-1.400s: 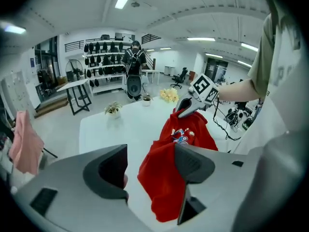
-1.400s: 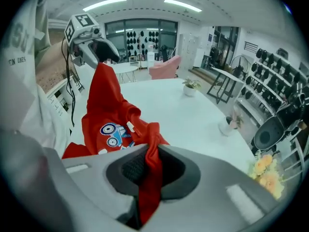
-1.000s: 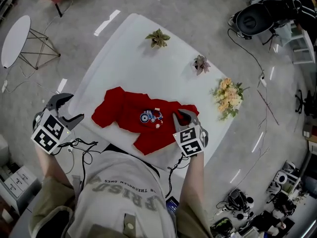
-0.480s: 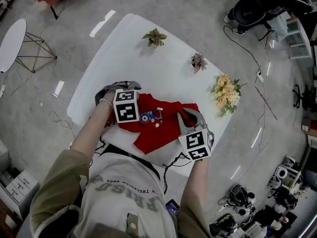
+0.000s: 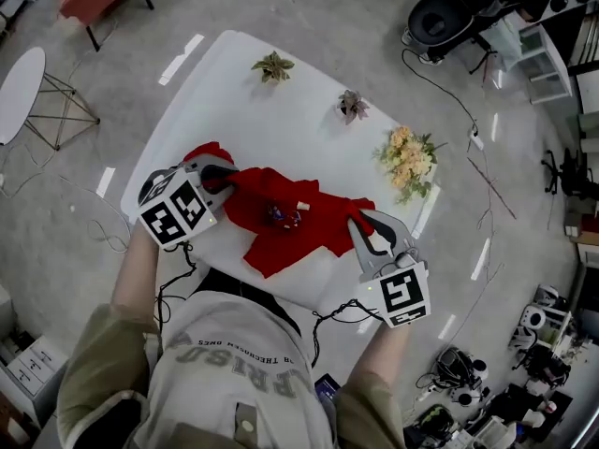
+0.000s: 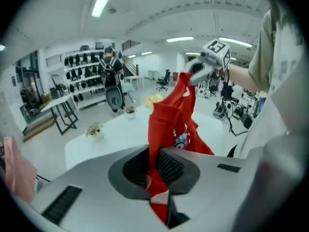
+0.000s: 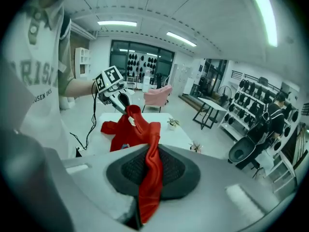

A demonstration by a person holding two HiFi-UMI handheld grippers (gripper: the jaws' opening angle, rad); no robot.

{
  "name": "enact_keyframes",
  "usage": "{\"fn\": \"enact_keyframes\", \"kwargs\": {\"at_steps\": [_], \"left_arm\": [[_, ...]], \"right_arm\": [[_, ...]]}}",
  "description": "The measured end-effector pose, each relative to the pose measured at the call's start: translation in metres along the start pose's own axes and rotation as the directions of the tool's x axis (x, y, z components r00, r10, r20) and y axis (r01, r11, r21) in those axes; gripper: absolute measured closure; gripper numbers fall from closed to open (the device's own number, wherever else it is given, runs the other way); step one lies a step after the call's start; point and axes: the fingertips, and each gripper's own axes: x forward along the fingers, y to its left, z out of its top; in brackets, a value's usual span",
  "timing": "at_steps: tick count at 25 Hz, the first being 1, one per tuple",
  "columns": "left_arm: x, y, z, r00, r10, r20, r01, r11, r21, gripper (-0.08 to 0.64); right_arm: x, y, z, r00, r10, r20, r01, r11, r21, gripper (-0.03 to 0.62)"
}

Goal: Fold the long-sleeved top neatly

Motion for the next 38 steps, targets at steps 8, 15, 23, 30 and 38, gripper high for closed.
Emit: {"fn": "enact_keyframes", "kwargs": {"at_steps": [8,15,23,30,38], "left_arm": [[-0.148,-0.068,0.070,0.944,0.232,0.235,-0.235,0.972,-0.017,0.528],[-0.248,-0.146,0.143,0.861,0.308,0.405,-0.369,0.926,0.080,0.528],[-0.262,-0.125,0.146,0.845,0.447,0.294,-0.461,0.887,-0.021,0.528],[-0.100,0.006,0.085,0.903,0.428,0.040,-0.422,0.900,-0.112,0.528],[0.045,0.123,0.027,0.929,0.352,-0.115,-0.370,0.898,-0.238,0.528]], "right_arm": [[-0.117,0.053,0.082,0.932,0.101,0.349,-0.091,0.995,-0.045,0.558],[-0.232,0.082,0.118,0.892,0.187,0.411,-0.114,0.974,-0.196,0.558],[-0.229,0.075,0.129,0.870,0.256,0.422,-0.127,0.942,-0.311,0.558],[-0.066,-0.012,0.064,0.986,0.099,0.136,-0.080,0.987,-0.138,0.558],[0.102,-0.099,-0.007,0.990,-0.042,-0.137,0.042,0.999,-0.001,0.557]]}}
